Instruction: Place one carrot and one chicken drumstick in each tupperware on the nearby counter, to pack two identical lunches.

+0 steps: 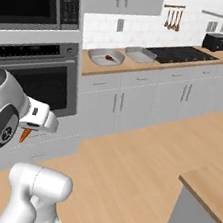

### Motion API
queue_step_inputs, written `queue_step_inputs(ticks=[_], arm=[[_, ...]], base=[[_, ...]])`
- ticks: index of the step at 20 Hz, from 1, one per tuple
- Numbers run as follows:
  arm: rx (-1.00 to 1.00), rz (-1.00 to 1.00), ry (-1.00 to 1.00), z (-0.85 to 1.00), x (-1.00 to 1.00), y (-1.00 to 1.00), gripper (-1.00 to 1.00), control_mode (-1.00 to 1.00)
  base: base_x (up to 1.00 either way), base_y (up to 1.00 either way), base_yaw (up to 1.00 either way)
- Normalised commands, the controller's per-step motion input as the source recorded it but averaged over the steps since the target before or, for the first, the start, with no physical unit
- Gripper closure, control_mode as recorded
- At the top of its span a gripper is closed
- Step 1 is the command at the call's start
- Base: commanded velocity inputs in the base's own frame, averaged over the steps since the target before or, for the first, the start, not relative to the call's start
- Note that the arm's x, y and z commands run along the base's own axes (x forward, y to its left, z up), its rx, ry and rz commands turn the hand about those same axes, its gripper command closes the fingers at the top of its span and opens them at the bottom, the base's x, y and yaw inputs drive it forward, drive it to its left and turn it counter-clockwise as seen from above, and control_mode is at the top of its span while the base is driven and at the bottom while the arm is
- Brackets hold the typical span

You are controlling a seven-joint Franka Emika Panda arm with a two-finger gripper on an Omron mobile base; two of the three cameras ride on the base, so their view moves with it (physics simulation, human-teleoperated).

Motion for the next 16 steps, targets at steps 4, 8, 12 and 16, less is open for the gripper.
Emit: queue_step_inputs(ticks=[4,8,12,16], arm=[[0.0,0.0,0.0,0.0,0.0,0.0,1.0,1.0],[0.0,0.0,0.0,0.0,0.0,0.0,1.0,1.0],[0.0,0.0,0.0,0.0,0.0,0.0,1.0,1.0],[0.0,0.0,0.0,0.0,0.0,0.0,1.0,1.0]], base=[[1.0,0.0,-0.04],[1.0,0.0,-0.01],[1.0,-0.08,0.0],[1.0,-0.08,0.0]])
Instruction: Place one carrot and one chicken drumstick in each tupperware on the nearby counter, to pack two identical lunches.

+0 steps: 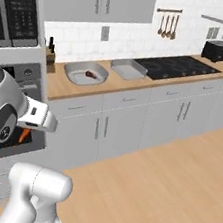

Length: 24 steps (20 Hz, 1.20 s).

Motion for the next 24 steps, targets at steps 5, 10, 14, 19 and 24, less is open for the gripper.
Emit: queue_step_inputs(ticks=[5,10,14,19,24], arm=[[0.0,0.0,0.0,0.0,0.0,0.0,1.0,1.0],[0.0,0.0,0.0,0.0,0.0,0.0,1.0,1.0],[0.0,0.0,0.0,0.0,0.0,0.0,1.0,1.0],[0.0,0.0,0.0,0.0,0.0,0.0,1.0,1.0],[0.0,0.0,0.0,0.0,0.0,0.0,1.0,1.0]], base=[[1.0,-0.18,0.04],[0.96,-0.51,0.17],[0.83,-0.69,0.28],[0.98,-0.39,0.52],[0.97,-0.17,0.6]])
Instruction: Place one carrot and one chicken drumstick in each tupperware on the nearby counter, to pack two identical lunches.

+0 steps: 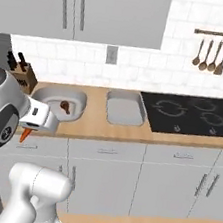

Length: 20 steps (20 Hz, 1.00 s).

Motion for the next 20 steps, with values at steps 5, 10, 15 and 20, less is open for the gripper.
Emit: queue_step_inputs(ticks=[5,10,15,20], arm=[[0.0,0.0,0.0,0.0,0.0,0.0,1.0,1.0],[0.0,0.0,0.0,0.0,0.0,0.0,1.0,1.0],[0.0,0.0,0.0,0.0,0.0,0.0,1.0,1.0],[0.0,0.09,0.12,-0.13,0.43,-0.07,1.0,-1.0]], base=[[0.82,0.0,0.58],[0.68,-0.19,0.41],[0.41,-0.35,0.2],[0.06,-0.05,0.03]])
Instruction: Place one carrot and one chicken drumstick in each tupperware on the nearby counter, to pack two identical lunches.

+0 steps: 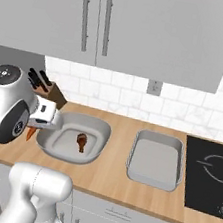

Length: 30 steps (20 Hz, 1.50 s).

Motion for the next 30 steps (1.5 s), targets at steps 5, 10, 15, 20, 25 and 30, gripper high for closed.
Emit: queue_step_inputs(ticks=[5,10,15,20,25,30], arm=[[0.0,0.09,0.26,-0.55,0.98,0.0,1.0,-1.0],[-0.03,0.04,0.3,-0.92,1.0,0.0,1.0,-1.0],[-0.01,0.0,0.18,-0.54,0.98,0.0,1.0,-1.0],[-0.01,0.0,0.06,-0.63,0.95,0.05,1.0,-1.0],[-0.06,0.0,-0.01,-0.73,0.53,0.21,1.0,-1.0],[-0.04,-0.01,0.01,-0.63,0.29,0.06,1.0,-1.0]], base=[[0.0,0.0,0.0],[0.0,0.0,0.0],[0.0,0.0,0.0],[0.0,0.0,0.0],[0.0,0.0,0.0],[0.0,0.0,0.0]])
